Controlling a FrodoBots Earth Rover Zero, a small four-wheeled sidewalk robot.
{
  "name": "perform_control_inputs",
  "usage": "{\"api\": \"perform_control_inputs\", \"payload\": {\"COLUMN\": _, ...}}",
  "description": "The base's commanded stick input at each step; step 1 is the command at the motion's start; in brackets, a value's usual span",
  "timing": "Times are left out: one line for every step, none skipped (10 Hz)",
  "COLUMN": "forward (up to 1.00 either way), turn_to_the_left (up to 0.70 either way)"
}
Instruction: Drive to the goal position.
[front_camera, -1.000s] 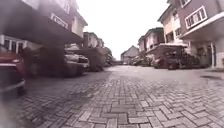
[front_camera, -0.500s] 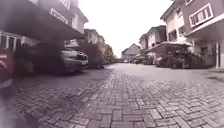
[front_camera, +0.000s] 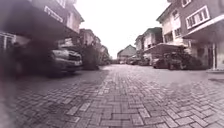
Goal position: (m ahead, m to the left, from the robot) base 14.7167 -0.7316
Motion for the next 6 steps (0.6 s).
{"api": "perform_control_inputs", "payload": {"forward": 0.69, "turn_to_the_left": 0.03}}
{"api": "perform_control_inputs", "payload": {"forward": 0.69, "turn_to_the_left": 0.03}}
{"api": "perform_control_inputs", "payload": {"forward": 0.69, "turn_to_the_left": 0.03}}
{"api": "perform_control_inputs", "payload": {"forward": 0.69, "turn_to_the_left": 0.03}}
{"api": "perform_control_inputs", "payload": {"forward": 0.69, "turn_to_the_left": 0.03}}
{"api": "perform_control_inputs", "payload": {"forward": 0.69, "turn_to_the_left": 0.03}}
